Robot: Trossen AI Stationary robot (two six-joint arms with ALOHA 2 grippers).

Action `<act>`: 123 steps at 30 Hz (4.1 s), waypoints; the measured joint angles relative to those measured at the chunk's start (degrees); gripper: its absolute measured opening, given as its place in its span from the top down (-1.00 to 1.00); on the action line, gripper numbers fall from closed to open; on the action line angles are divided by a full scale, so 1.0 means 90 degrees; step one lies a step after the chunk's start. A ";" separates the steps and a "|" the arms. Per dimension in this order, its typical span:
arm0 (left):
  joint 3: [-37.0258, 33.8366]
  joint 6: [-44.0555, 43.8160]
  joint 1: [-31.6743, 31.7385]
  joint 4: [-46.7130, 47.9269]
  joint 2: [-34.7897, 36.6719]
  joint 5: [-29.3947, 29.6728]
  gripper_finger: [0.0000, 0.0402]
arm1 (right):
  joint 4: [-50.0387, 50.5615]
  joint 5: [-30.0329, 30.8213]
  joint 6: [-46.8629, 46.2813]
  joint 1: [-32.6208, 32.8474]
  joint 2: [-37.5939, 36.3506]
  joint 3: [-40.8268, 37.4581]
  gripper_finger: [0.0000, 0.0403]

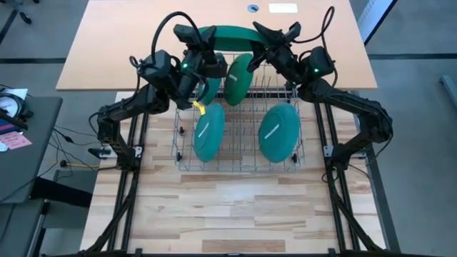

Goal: Sort dishes
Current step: Put the green plate into the dish rack

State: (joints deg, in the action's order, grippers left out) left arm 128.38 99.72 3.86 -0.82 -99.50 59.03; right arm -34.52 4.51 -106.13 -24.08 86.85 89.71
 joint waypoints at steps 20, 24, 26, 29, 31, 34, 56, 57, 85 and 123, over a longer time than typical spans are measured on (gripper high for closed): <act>0.0003 -0.1351 -0.0120 0.1185 0.0022 0.0113 0.71 | 0.0255 -0.0673 0.0666 -0.0345 -0.0136 -0.0012 0.94; -0.0001 -0.1983 -0.0220 0.1265 0.0029 0.0117 0.57 | 0.0431 -0.0835 0.0803 -0.0629 -0.0301 -0.0012 0.94; -0.0011 -0.2334 -0.0278 0.1324 0.0023 0.0137 0.51 | 0.0487 -0.0899 0.0921 -0.0806 -0.0433 -0.0004 0.94; -0.0015 -0.2884 -0.0340 0.1471 0.0033 0.0210 0.44 | 0.0569 -0.1280 0.1042 -0.1157 -0.0656 0.0019 0.94; -0.0015 -0.3508 -0.0381 0.1561 0.0058 0.0423 0.42 | 0.0573 -0.1703 0.1062 -0.1434 -0.0756 0.0019 0.94; -0.0012 -0.4695 -0.0430 0.1735 0.0063 0.0941 0.41 | 0.0651 -0.2413 0.1113 -0.1860 -0.0843 0.0012 0.94; -0.0010 -0.9937 -0.0779 0.3739 0.0189 0.0783 0.46 | 0.0524 -0.7745 0.0878 -0.5171 -0.0966 0.1909 0.94; -0.0010 -1.0115 -0.0762 0.3843 0.0189 0.0742 0.46 | 0.0522 -0.7942 0.0944 -0.5128 -0.0943 0.2015 0.94; 0.0020 -1.1972 -0.0459 0.4584 0.0534 -0.0155 0.46 | 0.2665 -0.7321 0.1994 -0.5532 -0.0174 0.2142 0.92; -0.0163 -1.7516 0.0961 0.9978 0.0801 -0.2484 0.38 | 0.7922 -0.6477 0.5938 -0.4337 0.0788 0.4608 0.92</act>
State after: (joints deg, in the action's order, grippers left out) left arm 126.91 -57.92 12.51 88.98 -92.29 36.67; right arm 36.78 -53.78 -52.68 -63.11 93.93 131.19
